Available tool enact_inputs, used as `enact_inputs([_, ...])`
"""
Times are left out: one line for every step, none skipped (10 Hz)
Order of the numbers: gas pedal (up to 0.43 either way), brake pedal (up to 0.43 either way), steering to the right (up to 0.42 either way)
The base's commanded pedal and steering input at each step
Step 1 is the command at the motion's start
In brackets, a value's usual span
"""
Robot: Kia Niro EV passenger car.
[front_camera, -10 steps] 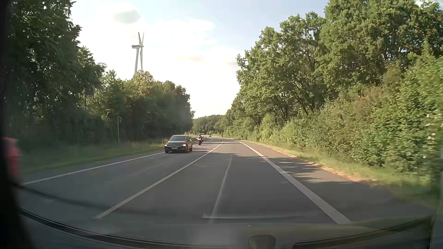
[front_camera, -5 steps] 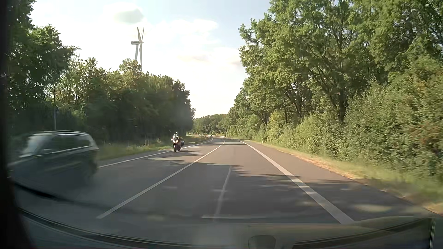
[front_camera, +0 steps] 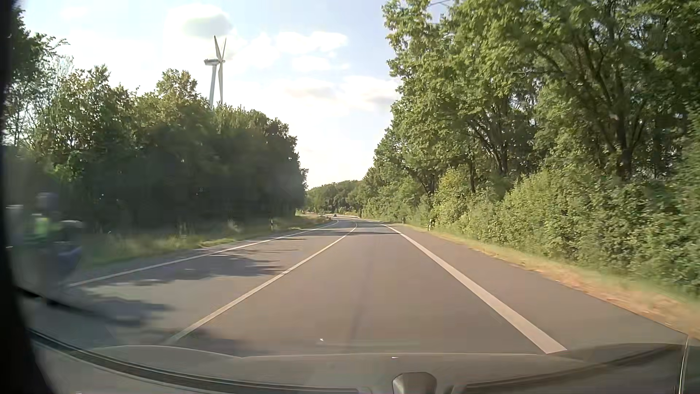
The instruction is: Follow the waypoints while adhering to traffic rules and regulations
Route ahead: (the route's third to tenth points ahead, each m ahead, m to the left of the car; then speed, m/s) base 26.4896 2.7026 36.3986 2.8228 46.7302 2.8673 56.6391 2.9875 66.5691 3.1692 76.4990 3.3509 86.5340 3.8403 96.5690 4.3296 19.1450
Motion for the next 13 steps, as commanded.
enact_inputs([0.197, 0.006, 0.001])
enact_inputs([0.197, 0.006, 0.003])
enact_inputs([0.197, 0.006, 0.003])
enact_inputs([0.197, 0.006, 0.003])
enact_inputs([0.177, 0.006, 0.003])
enact_inputs([0.157, 0.006, 0.002])
enact_inputs([0.15, 0.006, 0.002])
enact_inputs([0.138, 0.006, 0.002])
enact_inputs([0.138, 0.006, 0.002])
enact_inputs([0.138, 0.006, 0.002])
enact_inputs([0.138, 0.006, 0.001])
enact_inputs([0.138, 0.006, 0.001])
enact_inputs([0.138, 0.006, 0.001])
